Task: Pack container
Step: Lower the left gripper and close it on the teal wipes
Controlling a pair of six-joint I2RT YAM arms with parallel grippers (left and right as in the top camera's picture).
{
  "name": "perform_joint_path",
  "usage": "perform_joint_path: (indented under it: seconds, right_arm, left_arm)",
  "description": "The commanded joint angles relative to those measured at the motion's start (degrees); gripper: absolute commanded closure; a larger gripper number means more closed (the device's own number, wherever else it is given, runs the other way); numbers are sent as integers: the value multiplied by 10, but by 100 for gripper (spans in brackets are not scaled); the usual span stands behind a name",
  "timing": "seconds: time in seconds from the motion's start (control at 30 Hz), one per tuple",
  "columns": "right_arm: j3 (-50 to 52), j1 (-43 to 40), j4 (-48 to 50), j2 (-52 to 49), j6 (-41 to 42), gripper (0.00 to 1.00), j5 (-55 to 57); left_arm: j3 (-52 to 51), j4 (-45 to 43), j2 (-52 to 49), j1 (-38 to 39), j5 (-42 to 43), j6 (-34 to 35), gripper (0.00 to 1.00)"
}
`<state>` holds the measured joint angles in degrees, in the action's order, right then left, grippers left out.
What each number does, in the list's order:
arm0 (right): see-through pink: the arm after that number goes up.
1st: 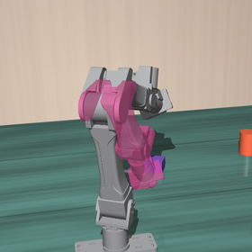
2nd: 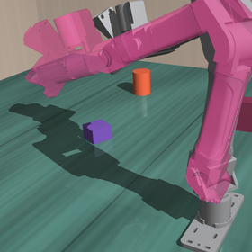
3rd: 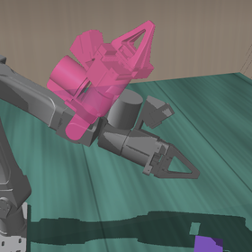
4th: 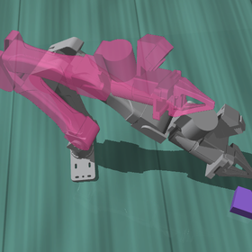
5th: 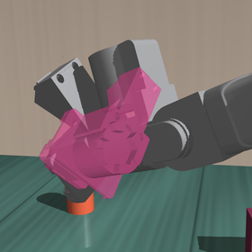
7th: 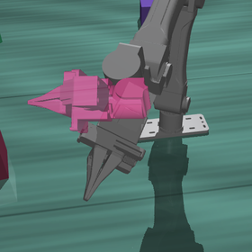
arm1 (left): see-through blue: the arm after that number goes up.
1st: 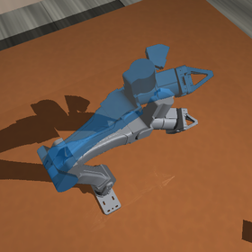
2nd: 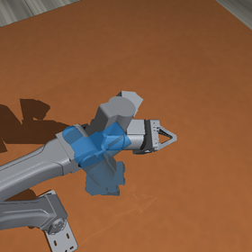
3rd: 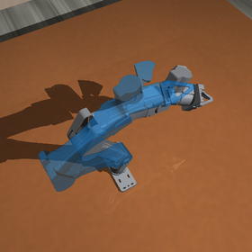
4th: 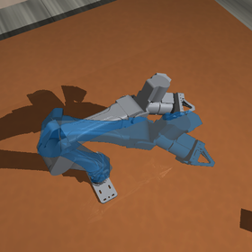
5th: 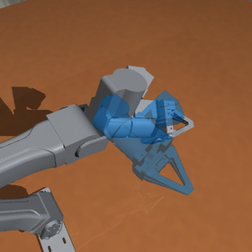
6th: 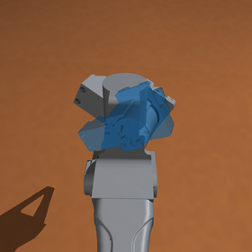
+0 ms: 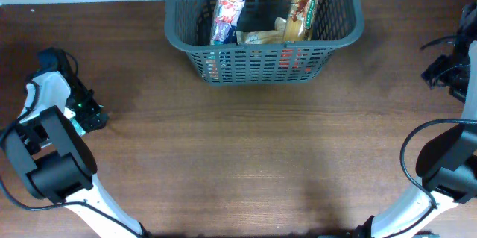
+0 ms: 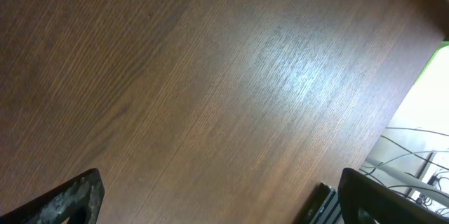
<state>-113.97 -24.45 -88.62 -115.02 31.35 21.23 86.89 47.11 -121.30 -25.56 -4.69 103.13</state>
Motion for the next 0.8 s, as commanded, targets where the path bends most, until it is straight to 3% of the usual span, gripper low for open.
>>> perform_joint_path:
  seconds: [0.0,0.67,0.77]
  right_arm:
    - [3,-3,0,4,7,1,-3]
    - [3,-3,0,4,7,1,-3]
    - [3,-3,0,4,7,1,-3]
  left_arm:
    - [1,7,-13,-3,2,5,0]
    - [1,22,-13,-41,4,1,0]
    - [1,22,-13,-41,4,1,36]
